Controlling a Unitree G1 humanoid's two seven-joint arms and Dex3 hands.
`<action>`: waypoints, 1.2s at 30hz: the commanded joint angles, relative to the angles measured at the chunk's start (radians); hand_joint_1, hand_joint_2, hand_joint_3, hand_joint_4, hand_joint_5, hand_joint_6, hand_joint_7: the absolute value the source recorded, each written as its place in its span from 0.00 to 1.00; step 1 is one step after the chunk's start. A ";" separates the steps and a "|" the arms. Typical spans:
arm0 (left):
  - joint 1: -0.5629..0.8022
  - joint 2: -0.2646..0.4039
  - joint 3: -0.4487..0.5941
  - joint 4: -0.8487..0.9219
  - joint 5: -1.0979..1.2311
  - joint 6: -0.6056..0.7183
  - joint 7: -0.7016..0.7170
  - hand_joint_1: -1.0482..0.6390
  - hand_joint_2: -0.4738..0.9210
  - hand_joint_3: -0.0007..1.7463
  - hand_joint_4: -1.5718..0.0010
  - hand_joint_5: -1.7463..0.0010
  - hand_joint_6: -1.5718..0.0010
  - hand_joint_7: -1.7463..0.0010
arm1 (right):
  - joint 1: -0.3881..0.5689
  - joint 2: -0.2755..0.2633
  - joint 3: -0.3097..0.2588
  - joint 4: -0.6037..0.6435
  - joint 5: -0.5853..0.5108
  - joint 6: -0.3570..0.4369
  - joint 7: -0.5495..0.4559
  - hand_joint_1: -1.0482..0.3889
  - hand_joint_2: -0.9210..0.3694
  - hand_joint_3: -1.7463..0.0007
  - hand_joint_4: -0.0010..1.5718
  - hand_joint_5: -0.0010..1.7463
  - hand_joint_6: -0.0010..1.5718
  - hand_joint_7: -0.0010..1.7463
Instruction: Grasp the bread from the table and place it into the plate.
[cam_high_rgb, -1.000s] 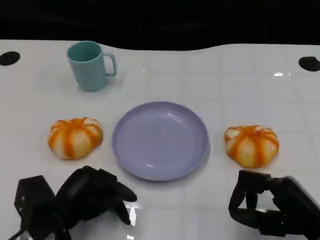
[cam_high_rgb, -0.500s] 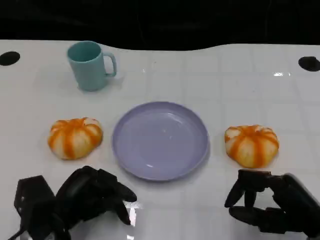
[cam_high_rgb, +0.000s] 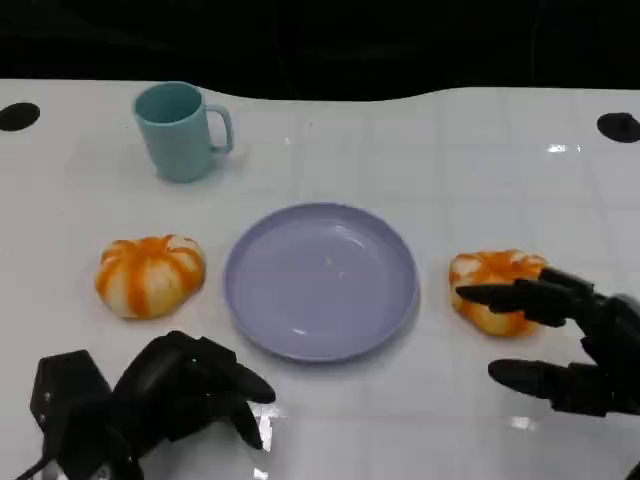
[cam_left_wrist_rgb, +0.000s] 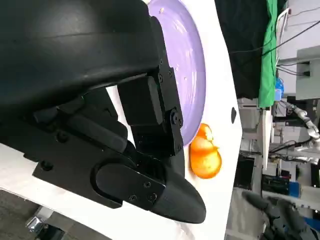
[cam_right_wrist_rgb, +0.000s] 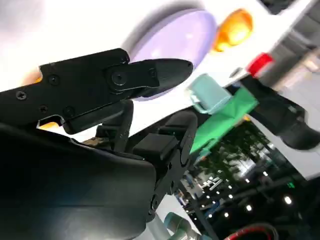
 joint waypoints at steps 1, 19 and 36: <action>-0.003 0.011 0.002 0.004 0.005 -0.015 0.009 0.00 1.00 0.03 0.15 0.52 0.00 0.96 | 0.007 -0.023 -0.016 -0.045 -0.019 0.043 -0.009 0.37 0.00 0.90 0.15 0.38 0.29 0.03; 0.003 0.008 0.001 0.000 0.009 -0.014 0.017 0.00 1.00 0.02 0.14 0.52 0.00 0.96 | -0.209 -0.094 0.148 0.018 -0.522 0.370 -0.118 0.34 0.05 0.99 0.09 0.15 0.16 0.00; 0.019 0.009 -0.004 -0.024 0.009 -0.007 0.023 0.00 1.00 0.02 0.15 0.52 0.00 0.95 | -0.448 -0.032 0.361 0.460 -0.567 0.452 -0.254 0.30 0.05 1.00 0.09 0.12 0.14 0.00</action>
